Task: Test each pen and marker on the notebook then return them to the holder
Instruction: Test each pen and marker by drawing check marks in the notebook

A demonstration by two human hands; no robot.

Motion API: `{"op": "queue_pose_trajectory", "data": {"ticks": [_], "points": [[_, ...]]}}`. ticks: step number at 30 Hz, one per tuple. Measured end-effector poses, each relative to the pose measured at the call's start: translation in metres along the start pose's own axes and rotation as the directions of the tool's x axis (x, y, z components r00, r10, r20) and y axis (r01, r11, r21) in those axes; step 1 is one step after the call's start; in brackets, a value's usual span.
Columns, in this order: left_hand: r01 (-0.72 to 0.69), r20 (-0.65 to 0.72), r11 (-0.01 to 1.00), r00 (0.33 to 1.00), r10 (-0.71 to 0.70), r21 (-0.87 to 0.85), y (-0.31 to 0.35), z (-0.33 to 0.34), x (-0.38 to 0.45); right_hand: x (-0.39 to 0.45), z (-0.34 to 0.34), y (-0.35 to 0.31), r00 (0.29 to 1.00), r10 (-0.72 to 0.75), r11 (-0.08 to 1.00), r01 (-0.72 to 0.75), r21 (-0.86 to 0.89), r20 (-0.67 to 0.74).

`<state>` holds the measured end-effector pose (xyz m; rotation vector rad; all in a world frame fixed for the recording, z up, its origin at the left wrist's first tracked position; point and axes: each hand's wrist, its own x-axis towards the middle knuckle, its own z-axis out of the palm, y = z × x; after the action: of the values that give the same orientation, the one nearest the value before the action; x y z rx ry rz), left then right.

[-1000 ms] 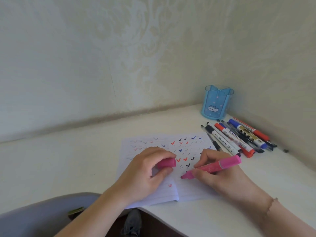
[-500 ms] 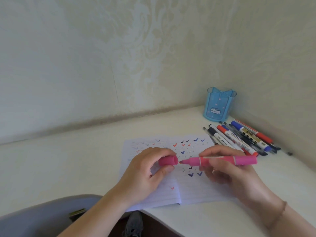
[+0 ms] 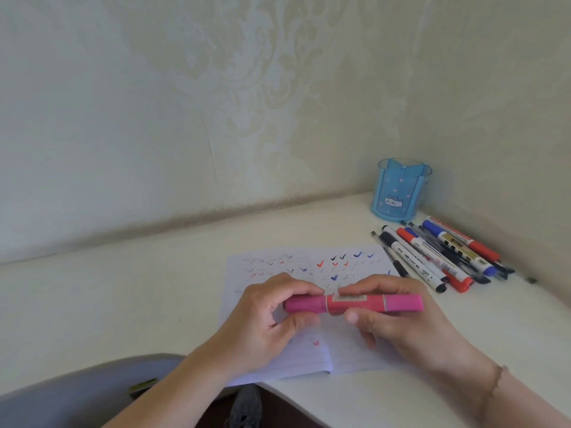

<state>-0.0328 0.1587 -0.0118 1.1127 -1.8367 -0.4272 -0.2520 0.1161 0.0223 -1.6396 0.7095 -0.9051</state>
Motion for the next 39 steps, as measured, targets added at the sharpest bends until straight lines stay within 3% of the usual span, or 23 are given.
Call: {"op": "queue_pose_trajectory", "data": {"ticks": [4,7,11,13,16,18,20,23,29,39], "points": [[0.002,0.069,1.0,0.998,-0.003,0.015,0.002,0.002,0.002,-0.001,-0.004,-0.004,1.0,-0.007,1.0,0.007,-0.02,0.015],[0.072,0.013,0.996,0.997,-0.072,-0.045,0.004,-0.004,0.004,-0.002,-0.021,-0.01,0.991,0.003,0.997,0.008,0.079,-0.137],[0.087,0.059,0.995,0.995,-0.085,-0.038,0.013,-0.019,0.023,0.008,-0.036,-0.023,0.984,-0.013,0.998,0.003,-0.058,-0.176],[0.207,0.16,0.965,0.97,-0.182,-0.16,0.015,-0.029,0.041,0.017,-0.039,-0.028,0.977,-0.071,0.989,0.043,-0.141,-0.201],[0.386,0.235,0.828,0.92,-0.313,-0.407,0.02,-0.036,0.062,0.03,-0.04,-0.035,0.975,-0.098,0.985,0.067,-0.156,-0.198],[0.371,0.161,0.829,0.929,-0.335,-0.419,0.023,-0.028,0.07,0.037,-0.033,-0.031,0.99,-0.074,0.982,0.051,-0.182,-0.119],[0.268,-0.05,0.898,0.951,-0.304,-0.349,0.025,-0.011,0.073,0.041,-0.021,-0.023,0.995,-0.073,0.961,0.051,-0.272,-0.072],[0.172,-0.315,0.95,0.915,-0.252,-0.261,0.023,0.006,0.074,0.042,-0.01,-0.012,0.981,-0.148,0.933,0.098,-0.345,-0.122],[0.143,-0.359,0.961,0.906,-0.223,-0.237,0.021,0.017,0.069,0.037,-0.011,-0.007,0.967,-0.2,0.932,0.137,-0.336,-0.16],[0.096,-0.378,0.974,0.91,-0.169,-0.204,0.015,0.017,0.068,0.039,-0.008,-0.008,0.972,-0.156,0.96,0.109,-0.258,-0.173]]}}
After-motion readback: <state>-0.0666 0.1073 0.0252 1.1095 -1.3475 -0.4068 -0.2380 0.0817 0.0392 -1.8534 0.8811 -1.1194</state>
